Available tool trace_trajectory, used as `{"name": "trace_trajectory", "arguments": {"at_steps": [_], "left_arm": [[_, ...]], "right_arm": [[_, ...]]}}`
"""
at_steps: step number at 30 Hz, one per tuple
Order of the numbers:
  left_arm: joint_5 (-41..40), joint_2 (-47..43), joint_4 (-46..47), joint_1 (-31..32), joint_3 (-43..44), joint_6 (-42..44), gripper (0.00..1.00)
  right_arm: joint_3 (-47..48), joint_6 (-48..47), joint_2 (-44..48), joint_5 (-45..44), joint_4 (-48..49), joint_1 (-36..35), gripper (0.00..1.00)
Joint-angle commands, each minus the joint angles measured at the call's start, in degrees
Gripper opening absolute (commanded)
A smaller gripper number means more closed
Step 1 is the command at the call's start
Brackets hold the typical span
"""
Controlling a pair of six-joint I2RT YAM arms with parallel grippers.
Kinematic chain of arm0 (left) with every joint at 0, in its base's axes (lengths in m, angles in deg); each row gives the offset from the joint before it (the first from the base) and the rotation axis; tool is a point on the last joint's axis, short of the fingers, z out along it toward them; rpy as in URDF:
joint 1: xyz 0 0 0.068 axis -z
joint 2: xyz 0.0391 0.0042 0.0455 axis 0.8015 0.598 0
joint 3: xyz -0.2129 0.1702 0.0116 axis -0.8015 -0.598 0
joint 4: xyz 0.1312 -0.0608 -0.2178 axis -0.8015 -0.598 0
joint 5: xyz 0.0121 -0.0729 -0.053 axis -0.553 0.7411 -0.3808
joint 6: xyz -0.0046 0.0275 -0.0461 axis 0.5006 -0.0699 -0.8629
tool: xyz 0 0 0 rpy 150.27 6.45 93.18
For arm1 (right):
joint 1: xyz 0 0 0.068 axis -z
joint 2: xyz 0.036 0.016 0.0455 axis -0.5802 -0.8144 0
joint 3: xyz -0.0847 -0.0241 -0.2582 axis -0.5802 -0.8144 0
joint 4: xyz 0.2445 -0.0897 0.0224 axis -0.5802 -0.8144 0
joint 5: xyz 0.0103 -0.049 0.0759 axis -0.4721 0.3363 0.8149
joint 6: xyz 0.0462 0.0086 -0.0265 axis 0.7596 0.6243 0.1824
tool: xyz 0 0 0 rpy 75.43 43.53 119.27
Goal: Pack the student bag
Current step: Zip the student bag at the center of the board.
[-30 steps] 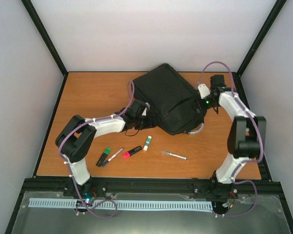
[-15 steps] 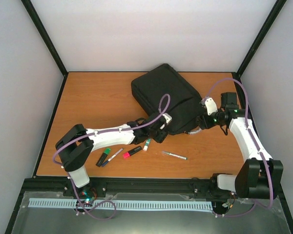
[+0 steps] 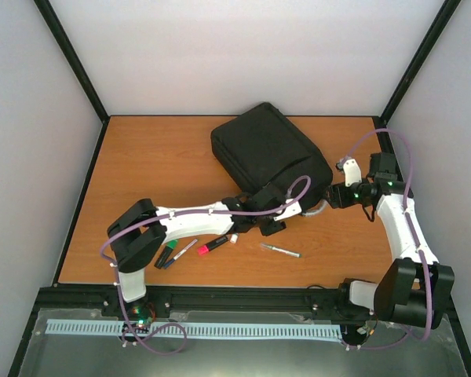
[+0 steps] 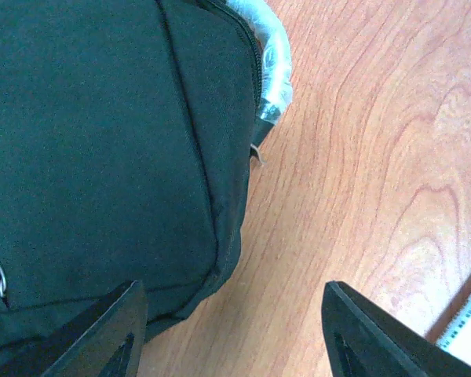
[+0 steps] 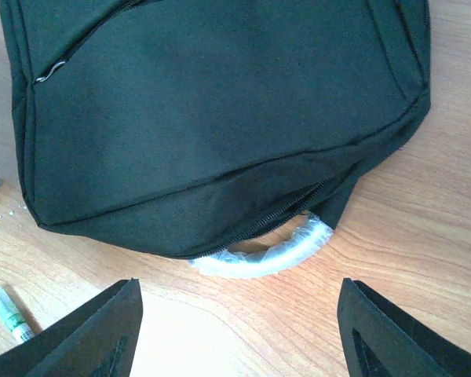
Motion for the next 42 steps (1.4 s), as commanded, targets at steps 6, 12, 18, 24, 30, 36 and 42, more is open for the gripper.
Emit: {"name": "trace_trajectory", "arguments": {"at_steps": [6, 12, 18, 24, 30, 36, 42], "left_arm": [[-7.7, 6.9, 0.3, 1.9, 6.5, 9.2, 0.61], [-14.1, 10.6, 2.1, 1.9, 9.1, 9.8, 0.51], [-15.7, 11.7, 5.8, 1.9, 9.7, 10.1, 0.22], [-12.2, 12.4, 5.8, 1.8, 13.4, 7.3, 0.01], [-4.7, 11.5, 7.4, 0.7, 15.6, 2.4, 0.01], [1.7, 11.7, 8.1, -0.9, 18.7, -2.4, 0.01], [7.2, 11.4, 8.8, -2.8, 20.5, -7.1, 0.01]], "right_arm": [[-1.2, 0.1, 0.9, 2.7, 0.9, 3.4, 0.70], [-1.3, -0.2, 0.5, 3.4, 0.5, 3.6, 0.70], [-1.6, -0.4, 0.3, 3.1, 0.6, 3.8, 0.69], [-1.3, -2.7, 0.7, 3.9, 0.0, 4.3, 0.65], [-1.4, -11.0, 5.0, 5.1, -3.2, 4.4, 0.58], [-3.4, -16.7, 5.9, 5.2, -4.1, 4.4, 0.45], [-5.5, -21.0, 2.8, 8.5, -3.4, 4.4, 0.36]]}}
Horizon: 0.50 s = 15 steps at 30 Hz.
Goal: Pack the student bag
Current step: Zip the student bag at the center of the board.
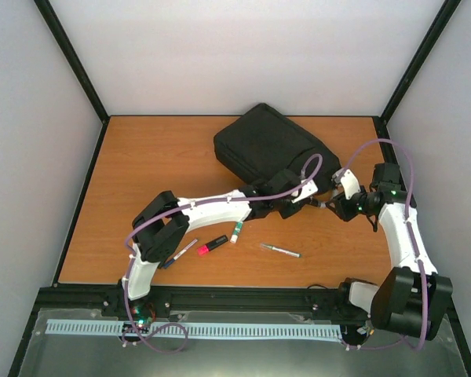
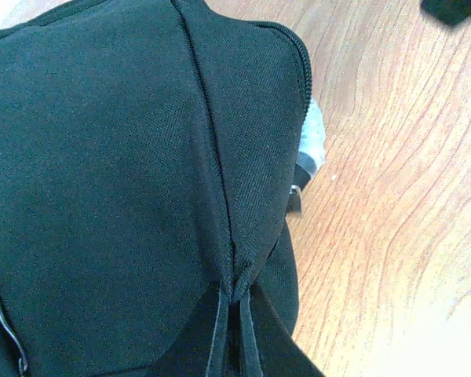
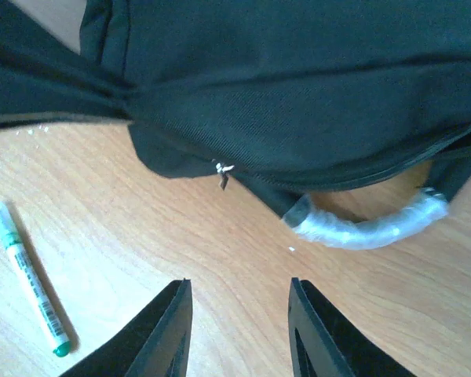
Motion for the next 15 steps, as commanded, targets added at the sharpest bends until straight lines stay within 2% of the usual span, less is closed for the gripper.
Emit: {"name": "trace_trajectory", "arguments": {"at_steps": [1, 15], "left_arm": [[7.2, -0.8, 5.5, -1.2, 4.7, -5.3, 0.01], [10.3, -0.3, 4.4, -2.1, 6.3, -9.3, 0.01]], "right_arm": [[-1.7, -4.9, -1.9, 3.4, 0.3, 0.4, 0.36], [-4.0, -5.0, -6.7, 5.1, 8.0, -1.1, 0.41]]}}
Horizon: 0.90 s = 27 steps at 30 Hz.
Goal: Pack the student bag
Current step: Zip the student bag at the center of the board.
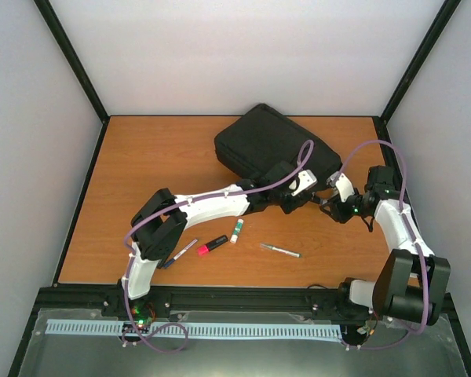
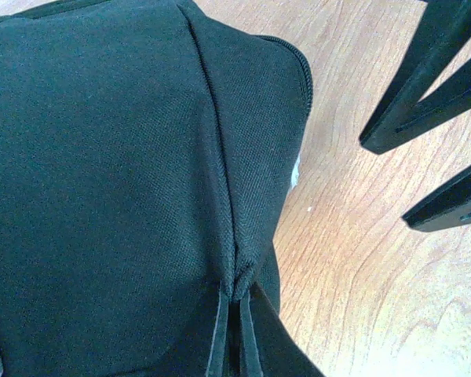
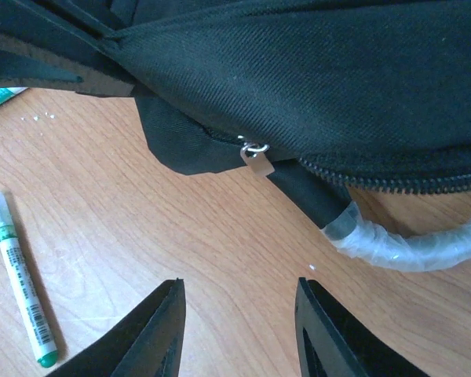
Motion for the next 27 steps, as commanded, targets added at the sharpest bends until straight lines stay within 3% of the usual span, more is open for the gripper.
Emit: {"name": "trace_trajectory", "arguments": {"at_steps": [1, 8, 18, 27], "left_arm": [[2.6, -0.3, 4.7, 0.0, 3.8, -2.2, 0.01], [3.1, 0.9, 4.3, -0.2, 3.5, -4.6, 0.01], [4.3, 1.4, 5.7, -0.9, 2.1, -7.6, 0.01], [4.5, 0.8, 6.0, -1.0, 1.5, -7.7, 0.01]], "right_arm": [[-0.7, -0.7, -1.7, 1.1, 4.9, -1.2, 0.42], [-3.0, 0.5, -2.3, -0.3, 12.4, -5.6, 0.47], [-3.1, 6.2, -6.3, -6.5, 21.8, -11.8, 0.44], [-4.3, 8.0, -7.4, -11.5, 24.8, -12.6, 0.24]]}}
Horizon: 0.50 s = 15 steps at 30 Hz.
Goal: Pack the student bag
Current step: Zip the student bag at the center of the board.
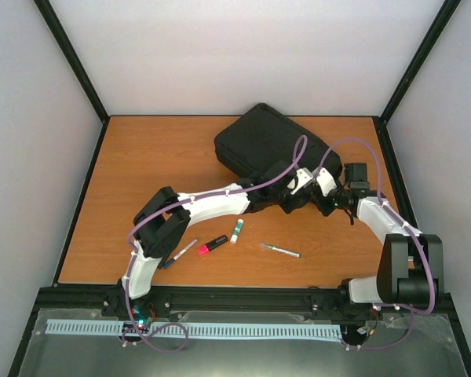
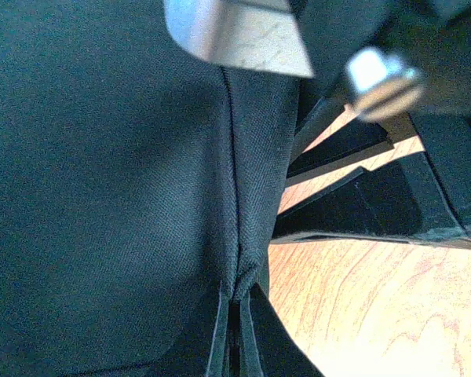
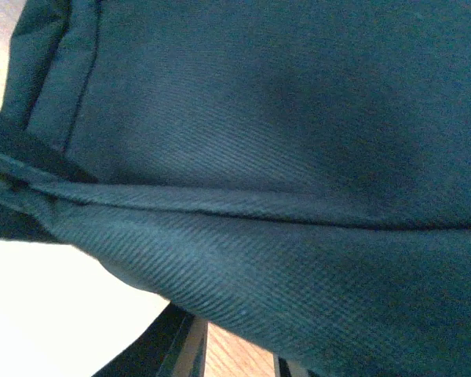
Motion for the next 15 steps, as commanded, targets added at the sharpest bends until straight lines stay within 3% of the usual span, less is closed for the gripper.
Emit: {"name": "trace_trajectory", "arguments": {"at_steps": [1, 8, 15], "left_arm": [[1.5, -0.9, 5.3, 0.1, 1.5, -0.6, 0.01], [0.9, -0.6, 5.2, 0.0, 0.9, -0.2, 0.01], [0.0, -0.9, 4.7, 0.0, -0.9, 1.2, 0.01]], "right_arm": [[-0.9, 0.5, -0.7, -2.7, 3.6, -0.8, 0.22], [-1.0, -1.1, 0.7, -3.9, 1.6, -0.7, 0.07], [-0.1, -4.1, 2.1, -5.6, -4.7, 0.0, 0.03]]}}
